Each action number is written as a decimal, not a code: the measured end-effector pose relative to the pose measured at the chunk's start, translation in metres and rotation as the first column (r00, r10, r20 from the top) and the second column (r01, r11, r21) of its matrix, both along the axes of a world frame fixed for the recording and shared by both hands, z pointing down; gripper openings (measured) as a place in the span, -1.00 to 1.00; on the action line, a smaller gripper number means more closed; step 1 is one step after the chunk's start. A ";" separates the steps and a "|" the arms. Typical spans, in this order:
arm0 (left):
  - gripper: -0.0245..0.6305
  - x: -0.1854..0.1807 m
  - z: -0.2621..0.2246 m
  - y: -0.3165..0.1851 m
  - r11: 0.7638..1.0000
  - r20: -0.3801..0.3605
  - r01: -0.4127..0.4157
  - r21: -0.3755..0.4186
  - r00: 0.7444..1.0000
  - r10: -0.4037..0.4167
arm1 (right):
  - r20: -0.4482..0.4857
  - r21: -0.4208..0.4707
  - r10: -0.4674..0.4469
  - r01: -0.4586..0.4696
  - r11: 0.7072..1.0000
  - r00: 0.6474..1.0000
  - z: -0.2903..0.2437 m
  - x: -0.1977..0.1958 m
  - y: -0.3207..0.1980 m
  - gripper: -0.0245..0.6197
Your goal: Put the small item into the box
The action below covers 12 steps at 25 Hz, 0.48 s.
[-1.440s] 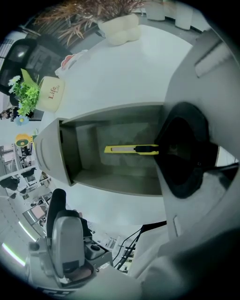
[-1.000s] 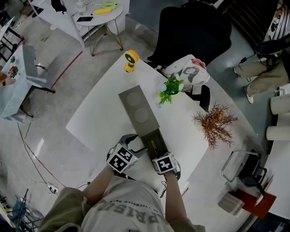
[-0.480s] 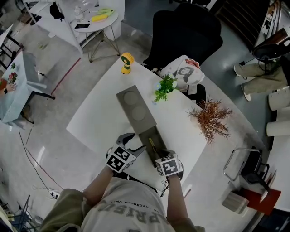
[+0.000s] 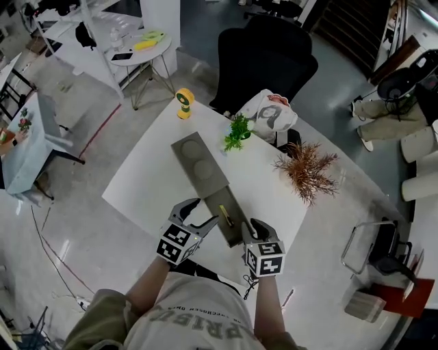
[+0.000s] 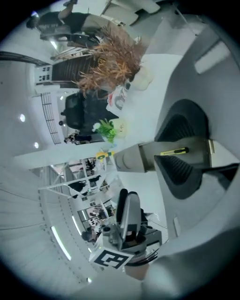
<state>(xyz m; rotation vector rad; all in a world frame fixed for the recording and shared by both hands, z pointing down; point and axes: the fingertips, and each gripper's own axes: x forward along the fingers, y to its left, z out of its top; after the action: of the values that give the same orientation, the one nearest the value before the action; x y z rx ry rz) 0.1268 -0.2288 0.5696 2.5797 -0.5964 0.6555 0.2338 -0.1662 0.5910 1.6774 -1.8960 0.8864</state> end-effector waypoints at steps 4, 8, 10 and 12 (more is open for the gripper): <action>-0.05 0.003 -0.033 0.003 0.996 -0.058 0.045 0.072 0.997 -0.041 | 0.060 0.227 0.122 -0.133 0.965 0.991 -0.046 0.016 -0.003 -0.68; -0.06 0.004 -0.066 0.004 0.983 -0.131 0.115 0.142 0.987 -0.096 | 0.068 0.447 0.161 -0.175 0.877 0.985 -0.096 0.025 0.000 -0.68; -0.06 0.001 -0.080 0.003 0.970 -0.163 0.163 0.179 0.978 -0.134 | 0.040 0.529 0.166 -0.162 0.833 0.985 -0.117 0.025 0.003 -0.68; -0.06 -0.004 -0.093 0.002 0.955 -0.189 0.204 0.217 0.968 -0.164 | 0.002 0.592 0.161 -0.131 0.795 0.987 -0.135 0.021 0.006 -0.68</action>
<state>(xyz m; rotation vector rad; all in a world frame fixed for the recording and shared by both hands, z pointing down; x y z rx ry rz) 0.1230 -0.2268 0.4770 2.7144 -0.8925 0.3149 0.2549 -0.1603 0.4563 2.1991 -2.1726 0.2912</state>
